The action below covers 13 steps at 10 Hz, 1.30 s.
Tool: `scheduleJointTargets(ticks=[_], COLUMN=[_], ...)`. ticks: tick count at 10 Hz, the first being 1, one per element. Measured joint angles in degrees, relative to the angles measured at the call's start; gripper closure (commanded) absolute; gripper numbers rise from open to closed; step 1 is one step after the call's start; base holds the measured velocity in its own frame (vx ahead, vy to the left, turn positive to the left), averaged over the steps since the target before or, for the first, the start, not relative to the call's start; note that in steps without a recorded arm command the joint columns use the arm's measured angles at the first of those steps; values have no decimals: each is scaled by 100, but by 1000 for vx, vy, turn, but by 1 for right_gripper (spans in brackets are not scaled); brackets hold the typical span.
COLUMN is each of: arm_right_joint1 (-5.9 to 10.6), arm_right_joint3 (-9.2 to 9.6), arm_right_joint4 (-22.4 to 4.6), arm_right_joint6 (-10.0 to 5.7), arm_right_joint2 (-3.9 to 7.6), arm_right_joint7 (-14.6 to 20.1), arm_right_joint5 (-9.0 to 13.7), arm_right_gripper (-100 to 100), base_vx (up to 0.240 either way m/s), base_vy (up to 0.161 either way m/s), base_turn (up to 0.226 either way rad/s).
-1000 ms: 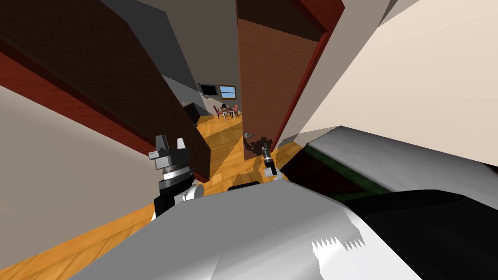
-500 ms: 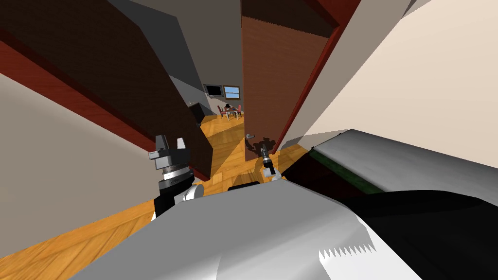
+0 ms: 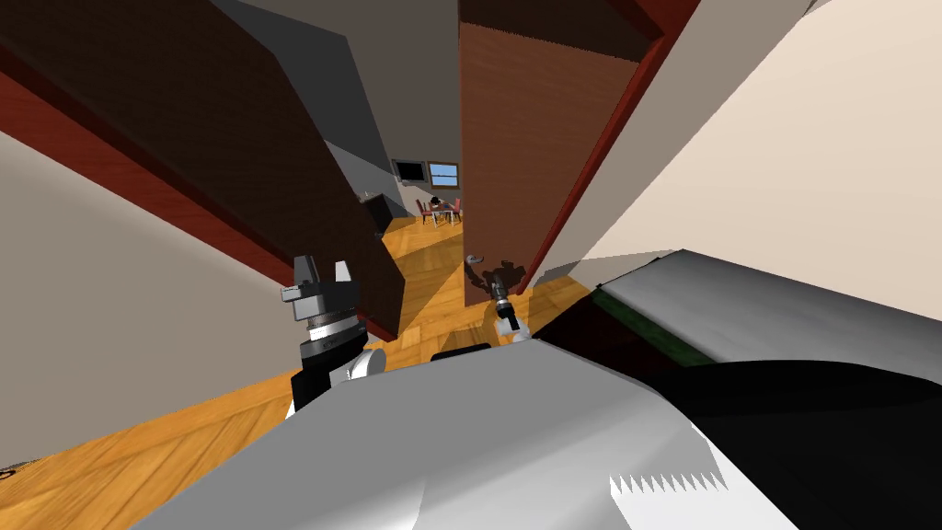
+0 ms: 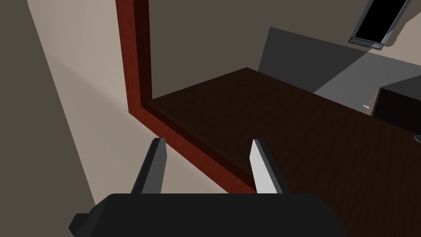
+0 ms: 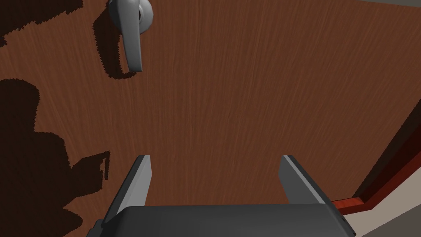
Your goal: Push the door open
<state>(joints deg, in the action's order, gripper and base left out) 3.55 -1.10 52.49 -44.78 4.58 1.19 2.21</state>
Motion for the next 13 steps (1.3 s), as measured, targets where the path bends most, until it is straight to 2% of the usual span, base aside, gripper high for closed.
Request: scheduleJointTargets(ticks=[3,5,6,8,12,13], arm_right_joint1=[300,399,510,597,889,920], arm_right_joint3=[-16,-11,-19,-18,-30,-25], arm_right_joint4=[-671,-943,-1192,-1381,-2049,-2148], arm_right_joint6=[-138,-139,-191,-171,-272,-271], arm_right_joint2=[-47,-45,-56,-88,-124,-141], arm_right_joint7=[9,47,55,58,101,111], arm_right_joint5=[-22,-40,-45,-62,-84,-96], arm_right_gripper=[-100,-100,-100,-100,-100,-100], base_vx=[62,54,50,31,50,22], base_vy=[-70,-83,-79,-64,-67,-36], base_turn=[127,116,117,88,111,19])
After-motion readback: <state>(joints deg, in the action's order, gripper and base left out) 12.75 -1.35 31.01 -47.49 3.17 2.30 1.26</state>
